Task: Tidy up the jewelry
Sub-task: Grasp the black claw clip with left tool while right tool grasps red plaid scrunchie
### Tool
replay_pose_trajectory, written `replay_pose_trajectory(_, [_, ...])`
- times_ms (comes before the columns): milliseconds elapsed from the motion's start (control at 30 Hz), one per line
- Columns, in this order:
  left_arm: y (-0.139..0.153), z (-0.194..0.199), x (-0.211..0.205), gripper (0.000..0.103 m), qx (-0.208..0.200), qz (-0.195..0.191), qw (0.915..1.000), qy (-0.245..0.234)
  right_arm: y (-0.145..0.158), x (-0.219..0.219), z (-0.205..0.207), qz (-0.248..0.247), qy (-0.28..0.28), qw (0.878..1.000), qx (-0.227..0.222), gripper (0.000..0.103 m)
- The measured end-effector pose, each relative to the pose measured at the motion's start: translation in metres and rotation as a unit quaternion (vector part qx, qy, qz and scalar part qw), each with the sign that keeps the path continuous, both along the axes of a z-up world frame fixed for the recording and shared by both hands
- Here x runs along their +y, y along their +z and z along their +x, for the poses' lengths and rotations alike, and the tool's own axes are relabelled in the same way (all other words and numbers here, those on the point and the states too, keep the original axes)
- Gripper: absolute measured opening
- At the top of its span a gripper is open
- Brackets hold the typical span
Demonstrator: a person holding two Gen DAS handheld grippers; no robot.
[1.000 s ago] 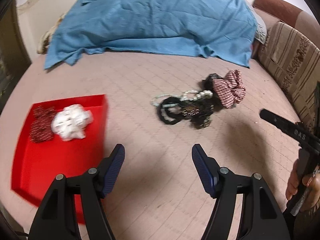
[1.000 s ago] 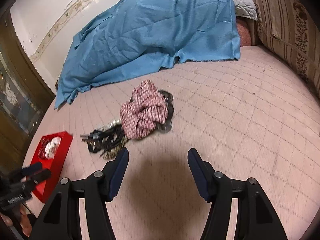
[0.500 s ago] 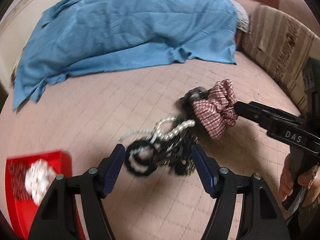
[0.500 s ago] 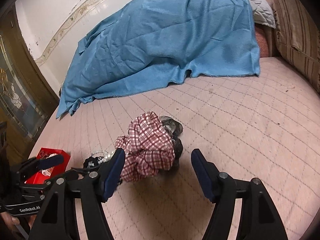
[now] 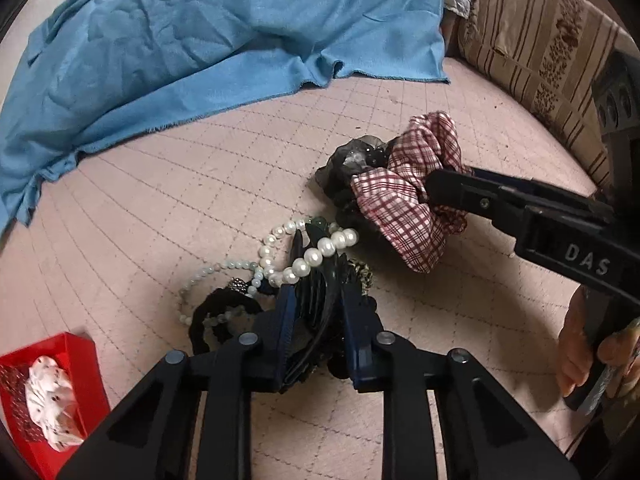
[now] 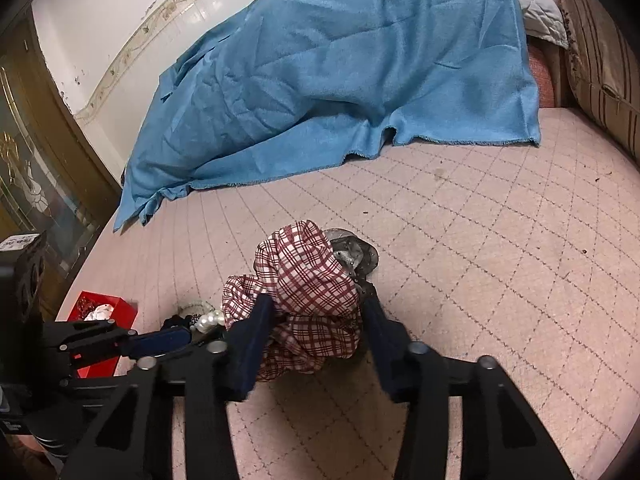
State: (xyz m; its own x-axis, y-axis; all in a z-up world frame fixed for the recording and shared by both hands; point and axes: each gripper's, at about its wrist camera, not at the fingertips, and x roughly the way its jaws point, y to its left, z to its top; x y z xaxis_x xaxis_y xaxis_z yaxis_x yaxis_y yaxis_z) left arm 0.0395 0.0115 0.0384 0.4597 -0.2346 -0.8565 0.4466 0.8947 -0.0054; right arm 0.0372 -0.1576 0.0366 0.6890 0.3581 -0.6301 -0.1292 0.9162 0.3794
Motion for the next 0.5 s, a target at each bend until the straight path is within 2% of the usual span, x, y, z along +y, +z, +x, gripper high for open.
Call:
replay_pose_trajectory(33, [0.001,0.0,0.001,0.019,0.001,-0.005,1.0,0.001,0.0,0.0,0.0,0.001,0.0,1.0,0.001,0.039])
replay_pose_trajectory(100, [0.003,-0.002,0.002,0.016,0.004,-0.011,0.9999,0.005,-0.001,-0.001,0.0,0.006,0.002,1.0,0.005,0.025])
replay_pose_trajectory(133, [0.004,-0.003,0.003,0.013,0.006,-0.016,0.9998,0.006,-0.001,-0.001,0.0,0.008,0.001,1.0,0.005,0.024])
replay_pose_trajectory(200, [0.007,-0.007,0.005,0.005,0.007,-0.02,0.9997,0.008,0.0,-0.001,-0.002,0.009,-0.001,1.0,0.005,0.016])
replay_pose_trajectory(500, [0.011,-0.029,0.022,0.004,0.053,-0.089,0.9944,0.021,0.011,0.002,-0.02,0.012,-0.006,1.0,0.004,0.011])
